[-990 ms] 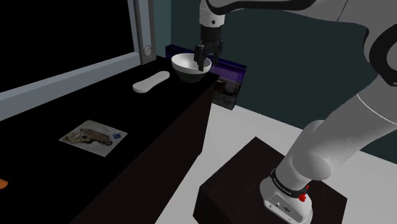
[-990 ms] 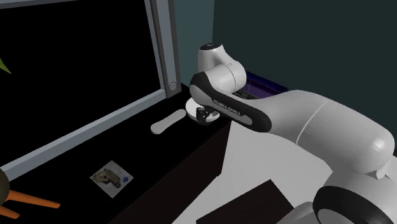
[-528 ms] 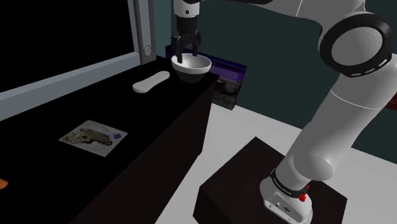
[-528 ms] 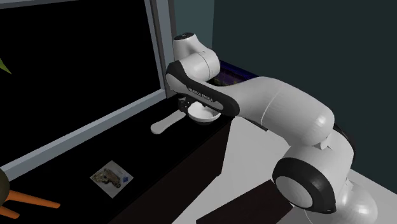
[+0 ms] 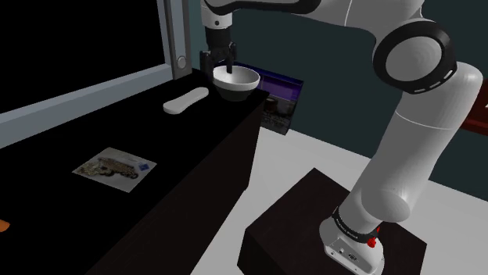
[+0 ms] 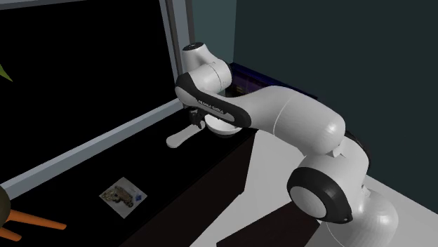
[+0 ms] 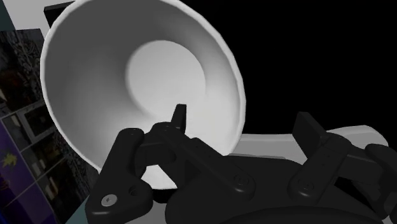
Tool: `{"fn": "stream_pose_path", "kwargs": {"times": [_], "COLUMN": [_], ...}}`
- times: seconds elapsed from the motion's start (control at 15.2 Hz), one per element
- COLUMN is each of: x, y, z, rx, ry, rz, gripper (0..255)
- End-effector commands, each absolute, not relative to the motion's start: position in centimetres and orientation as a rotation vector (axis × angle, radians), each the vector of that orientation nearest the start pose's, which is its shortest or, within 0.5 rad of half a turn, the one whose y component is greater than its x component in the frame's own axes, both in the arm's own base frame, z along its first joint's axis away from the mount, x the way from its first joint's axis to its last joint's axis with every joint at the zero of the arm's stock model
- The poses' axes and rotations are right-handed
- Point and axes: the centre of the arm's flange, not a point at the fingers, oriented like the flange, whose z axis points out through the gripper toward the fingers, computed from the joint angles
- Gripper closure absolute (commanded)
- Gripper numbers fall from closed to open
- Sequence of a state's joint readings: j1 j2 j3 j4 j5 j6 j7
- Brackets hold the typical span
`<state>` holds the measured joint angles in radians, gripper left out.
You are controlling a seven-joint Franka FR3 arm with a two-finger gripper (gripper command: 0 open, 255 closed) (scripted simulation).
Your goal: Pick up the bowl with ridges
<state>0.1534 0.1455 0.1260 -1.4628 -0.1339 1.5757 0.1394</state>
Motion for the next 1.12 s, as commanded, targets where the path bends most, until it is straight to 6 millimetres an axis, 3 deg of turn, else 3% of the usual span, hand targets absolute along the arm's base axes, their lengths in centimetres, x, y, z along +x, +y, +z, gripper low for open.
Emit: {"fn": "stream_pose_path", "kwargs": {"times": [0.0,0.13,0.2,0.79,1.06], "x": [58.0,58.0,58.0,58.0,58.0], "y": [14.6,14.6,14.6,14.6,14.6], "z": [58.3,57.9,58.0,57.9,60.1], "rx": [-3.253,-3.253,-3.253,-3.253,-3.253], "ry": [-0.231,-0.231,-0.231,-0.231,-0.231], "rz": [0.010,0.010,0.010,0.010,0.010], "gripper": [0,0,255,255,255]}}
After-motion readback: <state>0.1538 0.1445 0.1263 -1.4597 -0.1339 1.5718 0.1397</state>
